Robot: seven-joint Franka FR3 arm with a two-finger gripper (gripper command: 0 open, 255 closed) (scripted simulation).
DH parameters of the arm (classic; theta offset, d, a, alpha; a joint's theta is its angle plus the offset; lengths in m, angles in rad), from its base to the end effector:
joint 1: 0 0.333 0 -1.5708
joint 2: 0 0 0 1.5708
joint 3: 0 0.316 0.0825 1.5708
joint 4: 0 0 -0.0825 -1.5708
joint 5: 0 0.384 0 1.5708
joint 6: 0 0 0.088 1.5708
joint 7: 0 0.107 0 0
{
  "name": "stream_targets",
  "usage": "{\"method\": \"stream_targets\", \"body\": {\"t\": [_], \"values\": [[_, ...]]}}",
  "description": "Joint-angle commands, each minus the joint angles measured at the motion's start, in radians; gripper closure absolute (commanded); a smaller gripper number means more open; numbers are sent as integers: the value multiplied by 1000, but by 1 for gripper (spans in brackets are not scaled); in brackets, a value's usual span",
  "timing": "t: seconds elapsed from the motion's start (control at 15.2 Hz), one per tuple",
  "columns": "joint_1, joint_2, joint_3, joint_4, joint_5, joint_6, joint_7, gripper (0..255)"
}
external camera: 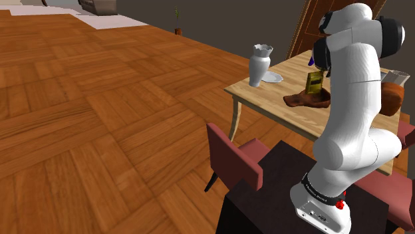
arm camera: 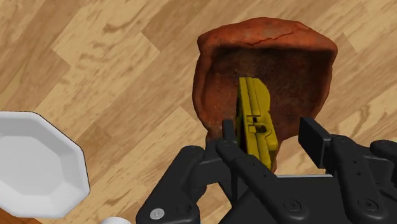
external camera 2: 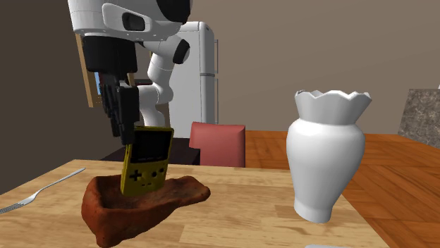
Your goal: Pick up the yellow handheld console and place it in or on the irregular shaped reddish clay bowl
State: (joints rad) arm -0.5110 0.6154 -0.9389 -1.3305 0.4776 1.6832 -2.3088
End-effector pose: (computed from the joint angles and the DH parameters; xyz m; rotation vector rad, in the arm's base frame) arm 0.2682 -0.6317 0.4733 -2.8133 -1.3358 0.0064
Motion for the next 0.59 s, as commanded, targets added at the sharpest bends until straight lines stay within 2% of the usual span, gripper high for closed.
{"method": "stream_targets", "body": {"t": [0.0, 0.26, 0.53], "values": [[0, 0, 0, 0, 0, 0, 0, 0], [0, 0, 0, 0, 0, 0, 0, 0], [-55, 7, 4, 157, -1, -133, 20, 0]]}}
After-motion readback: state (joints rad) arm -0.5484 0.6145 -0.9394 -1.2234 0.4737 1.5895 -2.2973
